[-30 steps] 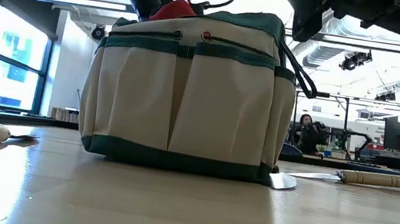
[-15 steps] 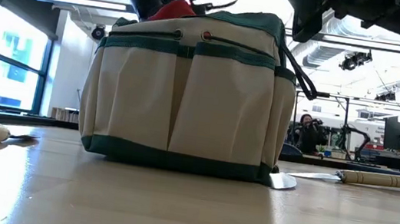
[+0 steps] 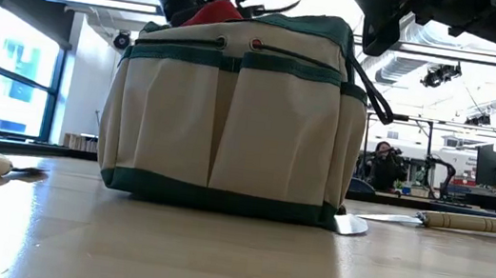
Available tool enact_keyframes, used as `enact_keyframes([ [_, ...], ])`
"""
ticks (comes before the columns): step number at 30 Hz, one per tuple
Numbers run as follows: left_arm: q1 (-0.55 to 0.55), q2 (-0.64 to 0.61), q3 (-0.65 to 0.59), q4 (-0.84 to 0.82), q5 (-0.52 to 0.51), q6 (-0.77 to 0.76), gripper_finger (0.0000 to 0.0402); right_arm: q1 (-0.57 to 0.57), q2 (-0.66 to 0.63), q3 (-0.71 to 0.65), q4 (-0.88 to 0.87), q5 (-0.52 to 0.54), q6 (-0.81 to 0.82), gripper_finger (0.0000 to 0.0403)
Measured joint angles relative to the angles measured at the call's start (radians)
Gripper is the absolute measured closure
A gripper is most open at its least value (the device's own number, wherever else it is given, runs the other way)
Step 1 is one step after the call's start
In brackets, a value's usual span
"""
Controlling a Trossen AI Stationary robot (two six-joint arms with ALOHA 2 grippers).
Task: Pick & Place Garden tools in Gardening bag
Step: Put the green shear scissors into the green gardening bag
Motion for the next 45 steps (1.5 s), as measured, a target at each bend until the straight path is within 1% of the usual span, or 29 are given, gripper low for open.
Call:
enact_keyframes([
  [14,0.0,0.067,0.0,-0.002,0.003,0.007,0.0142,0.02,0.0,0.0,-0.014,0.002,0.0,0.0162],
  [24,0.0,0.069,0.009,-0.001,0.023,-0.001,0.0142,0.02,0.0,0.0,-0.03,0.003,0.0,0.0163],
  [33,-0.022,0.068,0.01,0.06,0.045,0.006,0.0142,0.02,0.0,0.0,-0.038,0.003,0.0,0.0162],
  [38,-0.042,0.071,0.01,0.12,0.045,0.009,0.0142,0.019,0.0,0.0,-0.038,0.003,-0.004,0.0163],
  [45,-0.046,0.082,0.01,0.134,0.066,0.008,0.0142,0.02,0.0,0.0,-0.038,0.003,-0.008,0.0163],
])
